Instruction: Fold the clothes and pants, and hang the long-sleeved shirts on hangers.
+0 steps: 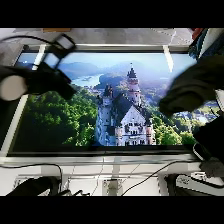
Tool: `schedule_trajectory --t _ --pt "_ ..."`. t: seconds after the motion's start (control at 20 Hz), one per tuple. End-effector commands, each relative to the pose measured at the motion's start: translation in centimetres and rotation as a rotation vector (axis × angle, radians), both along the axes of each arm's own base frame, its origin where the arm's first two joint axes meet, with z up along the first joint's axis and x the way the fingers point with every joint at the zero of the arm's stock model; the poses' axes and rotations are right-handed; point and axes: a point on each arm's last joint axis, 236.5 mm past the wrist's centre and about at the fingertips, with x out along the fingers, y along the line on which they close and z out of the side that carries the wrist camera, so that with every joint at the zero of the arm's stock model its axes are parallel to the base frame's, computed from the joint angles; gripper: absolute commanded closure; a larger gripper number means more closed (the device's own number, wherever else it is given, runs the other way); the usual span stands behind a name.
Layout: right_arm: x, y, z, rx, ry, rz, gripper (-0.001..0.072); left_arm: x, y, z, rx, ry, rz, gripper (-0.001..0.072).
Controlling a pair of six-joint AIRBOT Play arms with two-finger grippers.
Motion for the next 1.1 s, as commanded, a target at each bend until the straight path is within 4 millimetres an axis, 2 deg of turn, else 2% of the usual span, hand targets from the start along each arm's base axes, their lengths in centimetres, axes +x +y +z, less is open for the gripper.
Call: schedule_trajectory --t 0.0,0.1,0.2,0.35,0.45,0.5,0.55,0.6,0.65,0.7,0.8,0.85,0.9,0.95,1.0,1.05 --pt "-12.7 -10.4 0.5 -0.223 0.243 -0.376 0.0679 -1.3 3.9 3.0 -0.028 -0.061 0.084 0.0688" --pt "-19.4 -13.6 -0.1 -0.213 0.391 -0.592 0.0679 -1.4 4.6 3.1 -0.029 -0.063 0.101 0.0688" --pt "-25.0 -16.2 -0.5 -0.234 0.504 -0.741 0.068 -1.4 4.7 3.0 -0.026 -0.056 0.105 0.0688" --pt "-29.7 -18.5 -0.4 -0.211 0.521 -0.903 0.0679 -1.6 4.8 2.8 -0.022 -0.046 0.106 0.0688" --pt "-31.6 -19.3 -0.3 -0.196 0.511 -0.97 0.0679 -1.5 4.8 2.7 -0.021 -0.045 0.106 0.0687" --pt "-32.3 -20.1 -0.2 -0.203 0.499 -1.004 0.0653 -1.4 4.8 2.7 -0.02 -0.044 0.106 0.0687" --pt "-32.6 -20.9 -0.2 -0.21 0.478 -1.029 0.0498 -1.4 4.8 2.6 -0.019 -0.041 0.106 0.0687" --pt "-32.9 -21.7 -0.1 -0.22 0.461 -1.05 0.018 -1.3 4.8 2.5 -0.018 -0.038 0.106 0.0687" --pt "-33.0 -22.1 -0.3 -0.219 0.457 -1.058 0.0017 -1.2 4.7 2.3 -0.016 -0.035 0.106 0.0687" --pt "-32.9 -22.3 -0.6 -0.197 0.455 -1.083 0.0027 -1.1 4.7 2.2 -0.014 -0.03 0.106 0.0658" --pt "-31.6 -22.4 -1.0 -0.146 0.418 -1.08 0.0028 -0.8 4.6 1.7 -0.011 -0.019 0.106 0.0346" --pt "-31.0 -22.4 -1.1 -0.13 0.401 -1.068 0.0029 -0.6 4.5 1.4 -0.007 -0.012 0.107 0.0324" --pt "-30.5 -22.4 -1.1 -0.12 0.384 -1.06 0.0031 -0.4 4.5 1.1 -0.003 -0.004 0.107 0.0324" --pt "-30.0 -22.4 -1.0 -0.113 0.364 -1.053 0.0036 -0.1 4.7 0.7 0.014 0.0 0.115 0.0359" --pt "-29.2 -22.4 -0.8 -0.101 0.333 -1.041 0.0165 0.4 5.2 0.3 0.038 0.002 0.128 0.0449" --pt "-28.0 -22.2 -0.5 -0.078 0.288 -1.019 0.0437 0.9 5.9 -0.1 0.067 0.004 0.149 0.0597"
